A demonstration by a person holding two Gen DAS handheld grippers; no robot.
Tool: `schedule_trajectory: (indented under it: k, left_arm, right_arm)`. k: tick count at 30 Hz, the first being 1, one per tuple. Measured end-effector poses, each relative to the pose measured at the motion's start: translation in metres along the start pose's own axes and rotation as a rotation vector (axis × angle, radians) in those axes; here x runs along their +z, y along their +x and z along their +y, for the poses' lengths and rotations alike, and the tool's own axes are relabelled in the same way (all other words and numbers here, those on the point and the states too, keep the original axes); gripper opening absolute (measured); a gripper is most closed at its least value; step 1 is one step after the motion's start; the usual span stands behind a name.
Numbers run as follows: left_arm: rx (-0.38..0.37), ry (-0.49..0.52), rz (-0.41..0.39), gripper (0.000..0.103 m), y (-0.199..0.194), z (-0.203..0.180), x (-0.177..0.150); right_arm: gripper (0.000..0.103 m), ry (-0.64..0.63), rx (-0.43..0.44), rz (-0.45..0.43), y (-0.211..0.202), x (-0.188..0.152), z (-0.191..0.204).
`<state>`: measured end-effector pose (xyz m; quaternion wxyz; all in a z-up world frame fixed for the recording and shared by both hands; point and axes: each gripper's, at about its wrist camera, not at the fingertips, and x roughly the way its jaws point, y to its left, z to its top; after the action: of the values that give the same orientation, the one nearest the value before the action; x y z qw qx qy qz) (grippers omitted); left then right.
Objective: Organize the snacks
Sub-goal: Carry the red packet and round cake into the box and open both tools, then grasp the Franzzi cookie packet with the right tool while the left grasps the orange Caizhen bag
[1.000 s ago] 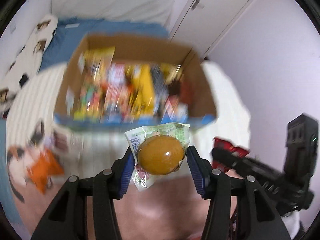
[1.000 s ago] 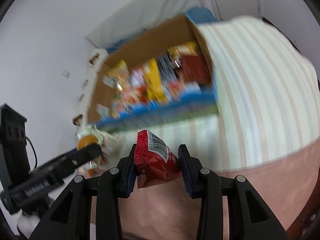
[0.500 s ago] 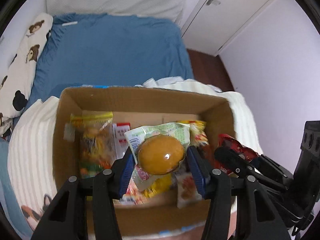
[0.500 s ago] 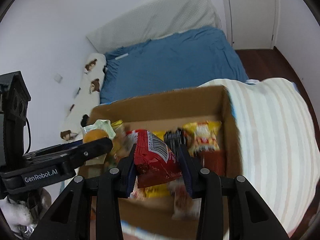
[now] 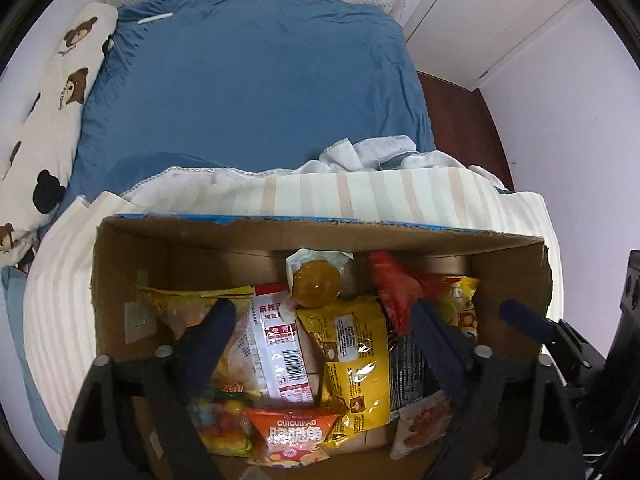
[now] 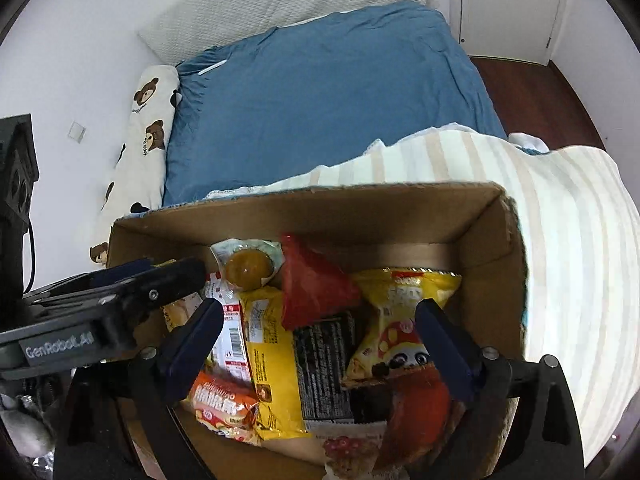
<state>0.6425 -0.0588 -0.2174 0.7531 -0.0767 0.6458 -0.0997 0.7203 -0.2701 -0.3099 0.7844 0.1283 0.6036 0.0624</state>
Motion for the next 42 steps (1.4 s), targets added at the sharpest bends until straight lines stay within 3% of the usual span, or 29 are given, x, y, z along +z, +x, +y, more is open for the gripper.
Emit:
schedule_trajectory:
  k: [11, 13, 23, 28, 42]
  left_arm:
    - [0.046, 0.033, -0.118, 0.091, -0.042, -0.005, -0.046]
    - [0.063, 0.044, -0.127, 0.096, -0.049, -0.005, -0.057]
    - [0.107, 0.074, -0.202, 0.097, -0.089, -0.011, -0.116]
    - [0.155, 0.087, -0.288, 0.097, -0.119, -0.015, -0.153]
    - [0.171, 0.105, -0.427, 0.097, -0.179, -0.025, -0.237]
  right_arm:
    - [0.099, -0.006, -0.124, -0.014, -0.027, -0.046, -0.006]
    - [0.099, -0.007, -0.132, -0.018, -0.033, -0.058, -0.006]
    - [0.099, -0.034, -0.126, -0.092, -0.085, -0.114, 0.006]
    - [0.099, -0.057, -0.109, -0.156, -0.121, -0.143, 0.014]
    - [0.099, -0.053, -0.078, -0.289, -0.193, -0.224, 0.023]
